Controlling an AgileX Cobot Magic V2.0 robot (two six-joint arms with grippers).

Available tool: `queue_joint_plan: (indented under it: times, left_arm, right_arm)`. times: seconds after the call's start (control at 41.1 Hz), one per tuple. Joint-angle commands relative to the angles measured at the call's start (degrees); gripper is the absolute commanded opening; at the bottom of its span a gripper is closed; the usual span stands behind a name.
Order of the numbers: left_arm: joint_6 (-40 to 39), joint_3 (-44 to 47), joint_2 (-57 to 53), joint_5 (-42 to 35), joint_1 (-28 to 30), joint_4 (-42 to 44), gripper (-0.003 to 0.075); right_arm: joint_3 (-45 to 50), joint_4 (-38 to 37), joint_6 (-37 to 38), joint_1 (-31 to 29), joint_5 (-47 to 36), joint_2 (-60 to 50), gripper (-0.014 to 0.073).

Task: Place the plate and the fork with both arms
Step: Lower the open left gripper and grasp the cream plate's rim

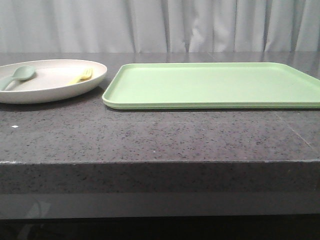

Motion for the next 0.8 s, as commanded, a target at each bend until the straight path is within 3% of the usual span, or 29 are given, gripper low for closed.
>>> queue_joint_plan:
  times: [0.0,0.195,0.438,0.535,0.706,0.779]
  left_arm:
    - [0.0,-4.5,5.1,0.8,0.1,1.0,0.0485]
    - [0.0,-10.3,17.6,8.7,0.1,1.5,0.0507]
    - [2.5,-17.0,34.2,11.6,2.0,1.0,0.0502]
    - [8.0,-19.8,40.5,12.3,6.6,-6.9,0.0501]
    - [22.5,-23.2,50.2,13.4,14.3,-30.8,0.0501]
    - [25.4,-23.9,53.7,13.6,16.6,-37.2,0.0501]
  right_arm:
    - [-2.0,-1.0,-0.4,0.0,-4.4,0.9,0.0542]
    - [-2.0,-1.0,-0.4,0.0,-4.4,0.9,0.0542]
    - [-2.0,-1.0,-0.4,0.0,-4.4,0.9,0.0542]
    - [-2.0,-1.0,-0.4,0.0,-4.4,0.9,0.0542]
    - [-2.0,-1.0,-0.4,0.0,-4.4,0.9,0.0542]
    - [-2.0,-1.0,-0.4,0.0,-4.4,0.9,0.0542]
